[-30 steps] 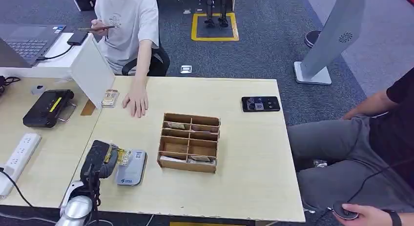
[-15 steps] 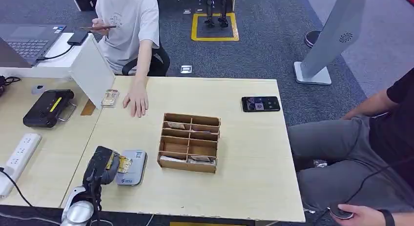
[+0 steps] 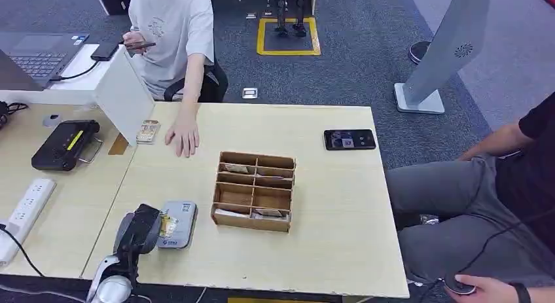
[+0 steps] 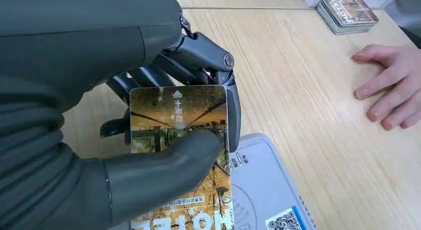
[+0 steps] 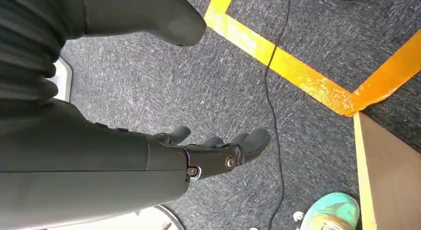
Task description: Pass the card to the sensor for recognition and then transmit it.
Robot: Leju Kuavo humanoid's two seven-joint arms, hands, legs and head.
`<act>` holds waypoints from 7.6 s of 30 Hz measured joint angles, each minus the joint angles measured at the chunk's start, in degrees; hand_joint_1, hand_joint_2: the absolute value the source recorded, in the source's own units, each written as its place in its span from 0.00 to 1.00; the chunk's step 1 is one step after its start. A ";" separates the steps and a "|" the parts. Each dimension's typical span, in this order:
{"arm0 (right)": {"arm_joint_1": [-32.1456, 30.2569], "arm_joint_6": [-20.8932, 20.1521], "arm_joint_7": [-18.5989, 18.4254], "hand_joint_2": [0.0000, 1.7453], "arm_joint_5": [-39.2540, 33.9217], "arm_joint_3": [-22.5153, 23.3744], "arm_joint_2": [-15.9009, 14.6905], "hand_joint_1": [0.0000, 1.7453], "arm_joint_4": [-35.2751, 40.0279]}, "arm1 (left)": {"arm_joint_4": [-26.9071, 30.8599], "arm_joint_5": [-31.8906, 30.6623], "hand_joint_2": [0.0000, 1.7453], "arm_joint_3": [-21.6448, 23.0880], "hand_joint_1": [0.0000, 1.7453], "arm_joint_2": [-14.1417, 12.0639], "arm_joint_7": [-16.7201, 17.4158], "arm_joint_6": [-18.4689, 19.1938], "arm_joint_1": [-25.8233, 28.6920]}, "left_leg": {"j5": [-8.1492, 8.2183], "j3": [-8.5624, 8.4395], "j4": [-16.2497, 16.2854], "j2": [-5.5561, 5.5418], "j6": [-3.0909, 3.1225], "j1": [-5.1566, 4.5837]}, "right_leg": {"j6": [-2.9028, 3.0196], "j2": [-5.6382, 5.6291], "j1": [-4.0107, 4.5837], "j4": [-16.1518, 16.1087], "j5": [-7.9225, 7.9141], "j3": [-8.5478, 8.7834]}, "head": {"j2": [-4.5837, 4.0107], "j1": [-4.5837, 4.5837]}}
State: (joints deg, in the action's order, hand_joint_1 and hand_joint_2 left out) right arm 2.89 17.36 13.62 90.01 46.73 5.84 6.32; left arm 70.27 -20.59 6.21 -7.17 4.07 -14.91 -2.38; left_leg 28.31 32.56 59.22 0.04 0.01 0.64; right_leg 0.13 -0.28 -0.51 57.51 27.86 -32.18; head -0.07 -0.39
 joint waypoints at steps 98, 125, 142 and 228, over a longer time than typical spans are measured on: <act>-0.61 1.25 1.55 1.00 -0.11 -9.77 -0.77 0.00 -0.66 | 5.09 -27.21 1.00 10.97 0.00 -13.25 -17.42 -20.78 -26.97 | -0.18 0.05 0.03 0.06 -0.01 0.06 | 0.06 -0.06 0.11 0.03 -0.20 -0.14 | 0.00 0.00; -0.82 5.94 1.20 1.00 -0.11 -8.26 -1.81 0.00 -5.46 | 28.91 -11.92 1.00 16.17 0.00 -16.56 -26.58 11.64 -13.21 | -0.18 0.13 0.02 0.05 -0.01 0.05 | 0.06 -0.05 0.09 0.01 -0.20 -0.16 | 0.00 0.02; -0.87 5.00 2.08 1.00 -0.04 -8.28 -1.95 0.00 -5.18 | 37.98 -16.55 1.00 29.53 0.00 -20.61 -28.65 13.96 -5.33 | -0.16 0.11 0.01 0.05 0.01 0.05 | 0.05 -0.04 0.09 0.00 -0.19 -0.14 | 0.00 0.04; -2.31 -1.18 -1.64 1.00 -0.66 -8.26 1.66 0.00 3.78 | 19.34 -37.68 1.00 34.73 0.00 -1.11 -2.69 9.11 -6.83 | -0.17 0.12 0.03 0.02 0.03 0.01 | 0.01 0.03 0.05 -0.01 -0.22 -0.16 | 0.00 0.00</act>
State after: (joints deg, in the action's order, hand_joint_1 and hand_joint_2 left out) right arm 0.58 16.17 11.98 89.35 38.47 7.50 10.10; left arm 89.61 -58.27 40.94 -8.28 1.38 -5.79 -9.21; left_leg 28.15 32.68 59.25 0.06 0.04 0.66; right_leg 0.14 -0.26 -0.46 57.50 27.65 -32.34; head -0.07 -0.39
